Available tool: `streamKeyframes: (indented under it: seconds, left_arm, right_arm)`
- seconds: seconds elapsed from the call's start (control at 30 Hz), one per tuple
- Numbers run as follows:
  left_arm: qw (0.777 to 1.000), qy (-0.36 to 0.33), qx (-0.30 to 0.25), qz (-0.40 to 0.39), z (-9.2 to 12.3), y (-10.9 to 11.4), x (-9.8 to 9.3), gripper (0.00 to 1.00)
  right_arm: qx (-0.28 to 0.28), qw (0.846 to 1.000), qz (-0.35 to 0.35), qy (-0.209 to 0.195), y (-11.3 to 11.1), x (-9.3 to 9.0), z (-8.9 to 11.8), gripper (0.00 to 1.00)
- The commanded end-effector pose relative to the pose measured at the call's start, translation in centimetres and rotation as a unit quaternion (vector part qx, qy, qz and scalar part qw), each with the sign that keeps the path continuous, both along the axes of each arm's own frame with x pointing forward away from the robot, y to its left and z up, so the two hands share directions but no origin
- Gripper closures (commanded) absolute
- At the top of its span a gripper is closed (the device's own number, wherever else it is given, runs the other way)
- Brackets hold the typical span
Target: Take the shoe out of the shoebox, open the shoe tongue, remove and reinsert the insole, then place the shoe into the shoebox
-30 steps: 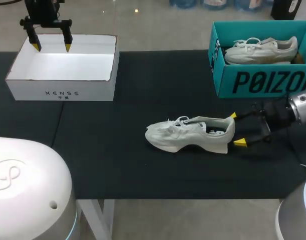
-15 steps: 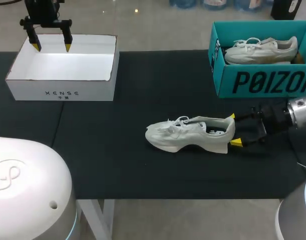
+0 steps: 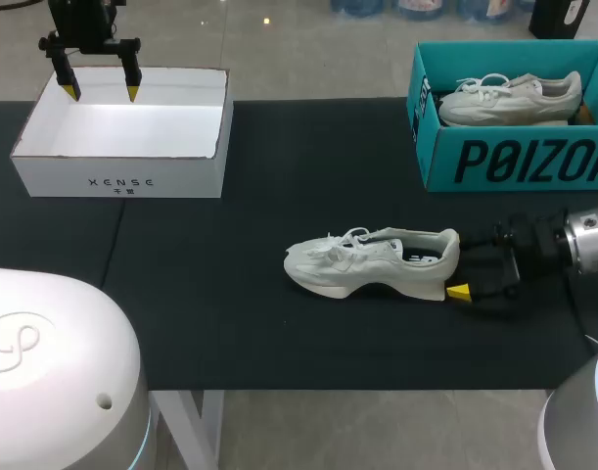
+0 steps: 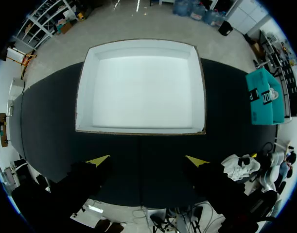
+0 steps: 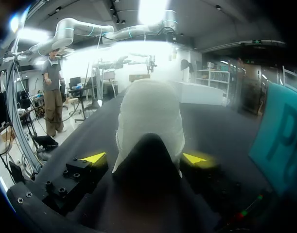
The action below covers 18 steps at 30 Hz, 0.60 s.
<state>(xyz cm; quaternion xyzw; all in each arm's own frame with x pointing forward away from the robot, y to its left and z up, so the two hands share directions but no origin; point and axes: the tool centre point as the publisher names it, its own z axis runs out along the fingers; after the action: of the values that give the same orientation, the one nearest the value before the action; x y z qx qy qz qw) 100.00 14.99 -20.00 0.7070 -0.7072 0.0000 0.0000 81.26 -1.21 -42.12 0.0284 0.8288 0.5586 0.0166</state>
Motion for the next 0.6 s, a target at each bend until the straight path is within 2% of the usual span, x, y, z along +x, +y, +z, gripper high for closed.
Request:
streamKeyframes:
  seconds: [0.03, 0.6]
  left_arm:
    - [1.0, 0.0, 0.0, 0.0, 0.0, 0.0, 0.0, 0.0]
    - [1.0, 0.0, 0.0, 0.0, 0.0, 0.0, 0.0, 0.0]
  right_arm:
    - [0.001, 1.0, -0.007, -0.001, 0.4, -0.3, -0.2, 0.0]
    - [0.006, 1.0, -0.014, 0.009, 2.0, -0.2, -1.6, 0.0]
